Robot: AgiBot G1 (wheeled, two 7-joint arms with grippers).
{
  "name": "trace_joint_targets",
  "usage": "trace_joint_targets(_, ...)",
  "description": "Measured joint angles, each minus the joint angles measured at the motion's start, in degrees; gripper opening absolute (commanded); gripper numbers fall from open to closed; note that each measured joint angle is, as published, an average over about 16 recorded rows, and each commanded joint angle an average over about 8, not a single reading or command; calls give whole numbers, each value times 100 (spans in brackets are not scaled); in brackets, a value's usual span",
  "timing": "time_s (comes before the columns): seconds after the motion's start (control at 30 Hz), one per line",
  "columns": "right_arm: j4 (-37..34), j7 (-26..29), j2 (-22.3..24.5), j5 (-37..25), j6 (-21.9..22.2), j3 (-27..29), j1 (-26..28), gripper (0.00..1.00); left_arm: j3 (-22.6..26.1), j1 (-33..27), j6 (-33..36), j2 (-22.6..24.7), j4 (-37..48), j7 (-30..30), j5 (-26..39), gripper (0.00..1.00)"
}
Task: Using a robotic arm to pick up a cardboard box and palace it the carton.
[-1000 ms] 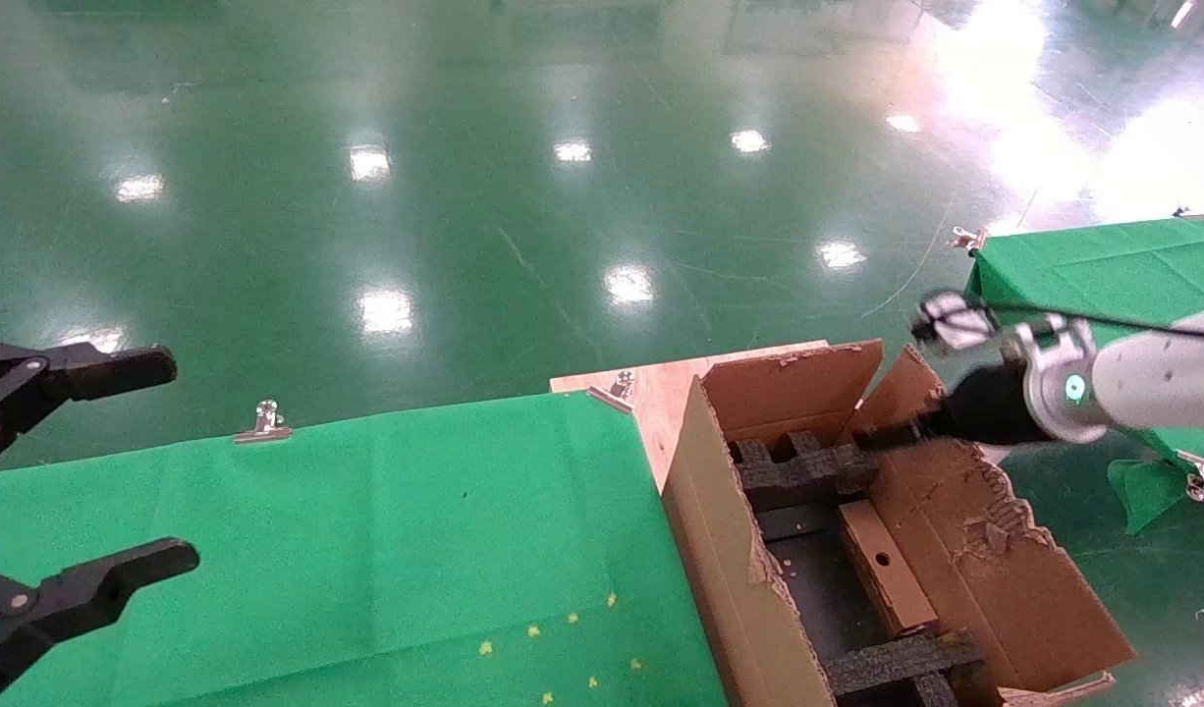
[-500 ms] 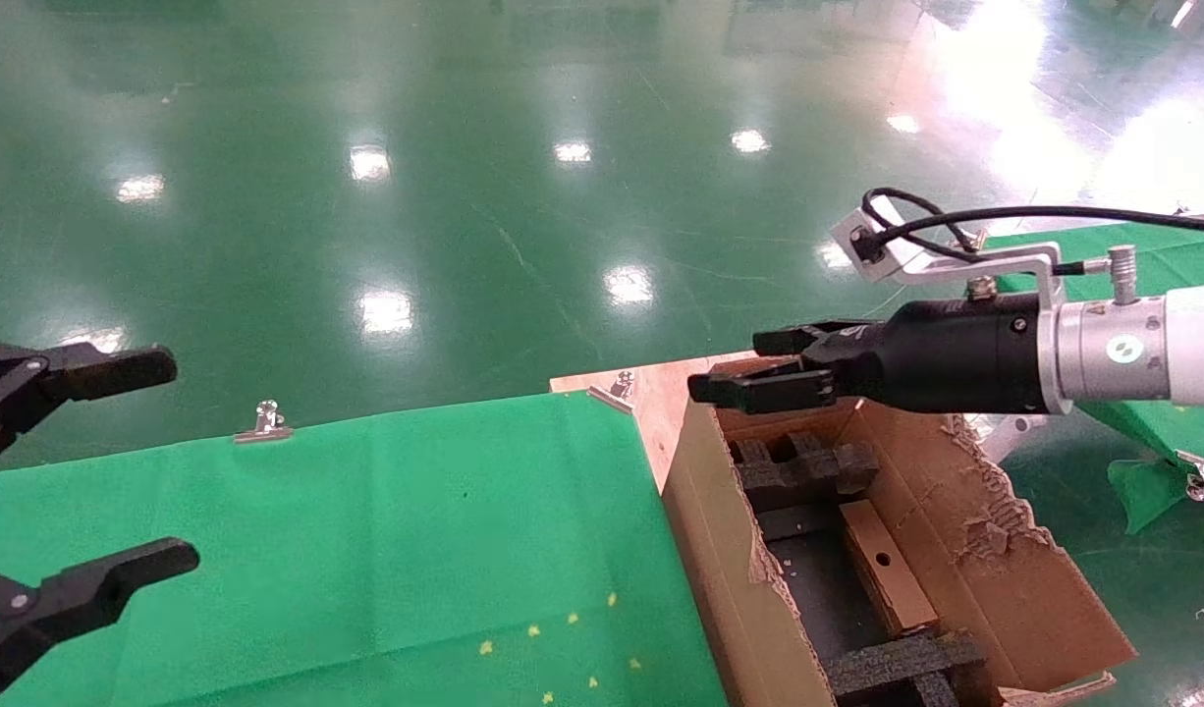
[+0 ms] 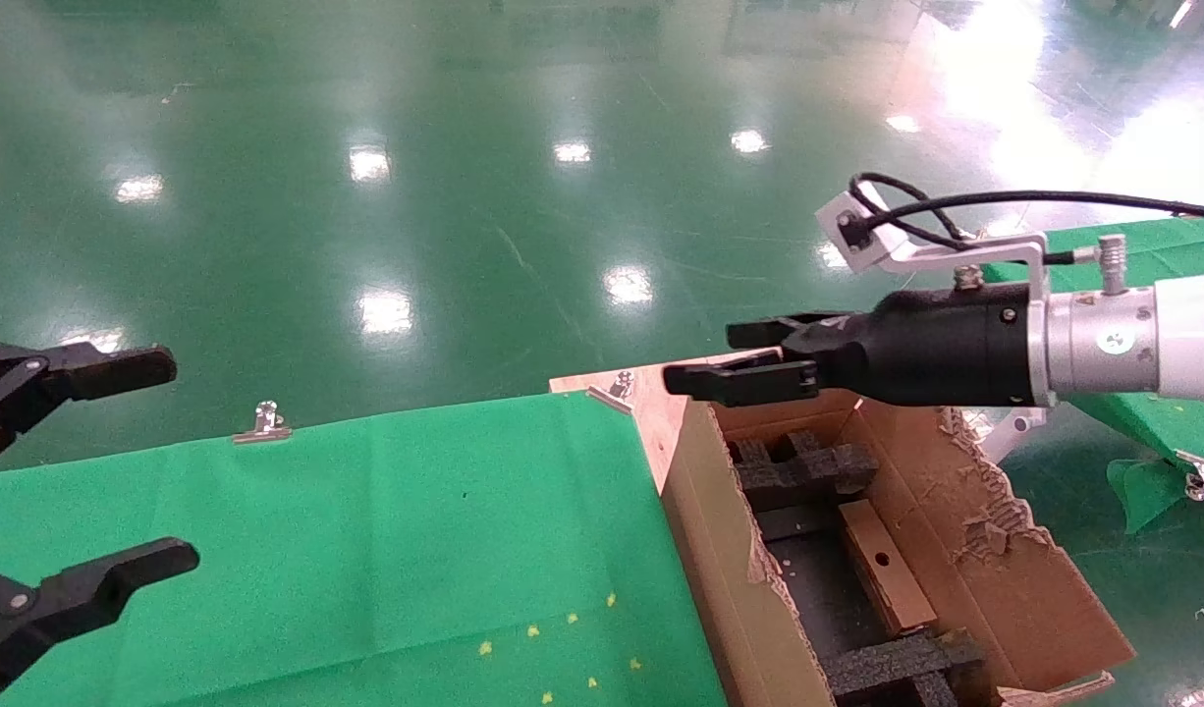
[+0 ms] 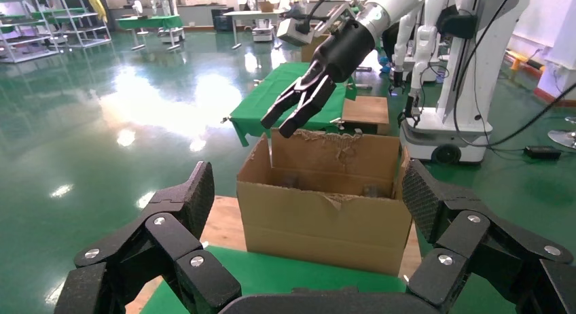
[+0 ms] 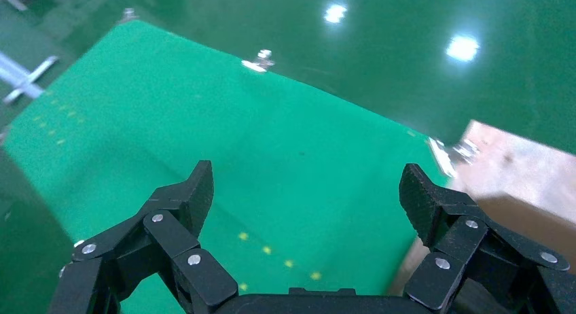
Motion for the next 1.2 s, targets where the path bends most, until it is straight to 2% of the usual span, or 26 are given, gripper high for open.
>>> trace_joint_targets(1.2,248,-1780,-872,-118,-2263,5235,-3390,100,0,0,0,0,0,0,0,100)
